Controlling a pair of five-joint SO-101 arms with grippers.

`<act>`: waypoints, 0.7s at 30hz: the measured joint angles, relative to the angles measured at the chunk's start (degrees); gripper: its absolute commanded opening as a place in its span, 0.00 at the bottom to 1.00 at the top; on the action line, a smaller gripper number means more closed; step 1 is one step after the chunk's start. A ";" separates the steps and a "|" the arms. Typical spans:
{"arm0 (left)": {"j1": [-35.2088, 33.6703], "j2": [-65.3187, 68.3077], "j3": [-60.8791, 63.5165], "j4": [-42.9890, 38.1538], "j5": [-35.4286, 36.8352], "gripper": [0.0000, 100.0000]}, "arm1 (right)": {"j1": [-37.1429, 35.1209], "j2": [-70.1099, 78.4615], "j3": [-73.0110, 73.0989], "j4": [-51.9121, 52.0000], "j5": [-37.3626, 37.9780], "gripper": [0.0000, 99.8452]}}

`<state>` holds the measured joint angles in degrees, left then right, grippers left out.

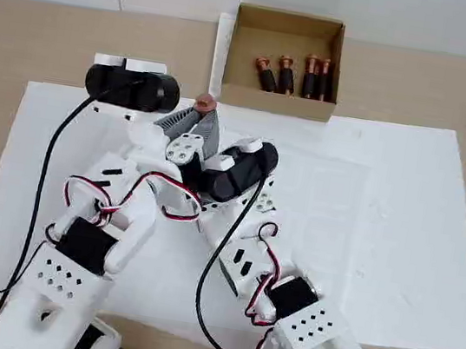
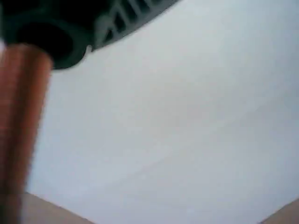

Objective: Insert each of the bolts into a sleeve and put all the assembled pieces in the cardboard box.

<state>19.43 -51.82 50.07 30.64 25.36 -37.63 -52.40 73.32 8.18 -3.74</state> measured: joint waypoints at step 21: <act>0.18 -0.70 5.01 0.00 -2.73 0.00 | -0.09 0.00 0.00 0.00 0.09 0.00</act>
<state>19.60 -52.53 55.08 30.64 22.64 -37.71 -52.40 73.32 8.18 -3.65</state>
